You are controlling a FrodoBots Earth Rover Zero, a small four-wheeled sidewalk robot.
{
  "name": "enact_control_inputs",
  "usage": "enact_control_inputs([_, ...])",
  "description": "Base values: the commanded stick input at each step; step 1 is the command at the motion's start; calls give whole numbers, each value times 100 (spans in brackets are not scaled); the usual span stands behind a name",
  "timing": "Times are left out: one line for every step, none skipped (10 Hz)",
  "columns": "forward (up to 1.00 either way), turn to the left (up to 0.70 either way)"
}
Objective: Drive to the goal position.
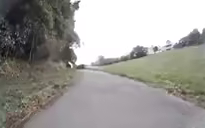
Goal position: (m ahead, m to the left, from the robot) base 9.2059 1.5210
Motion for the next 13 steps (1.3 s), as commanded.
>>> enact_control_inputs([100,29])
enact_control_inputs([100,0])
enact_control_inputs([100,0])
enact_control_inputs([100,0])
enact_control_inputs([100,0])
enact_control_inputs([100,0])
enact_control_inputs([100,0])
enact_control_inputs([100,0])
enact_control_inputs([100,0])
enact_control_inputs([100,0])
enact_control_inputs([100,0])
enact_control_inputs([100,1])
enact_control_inputs([100,2])
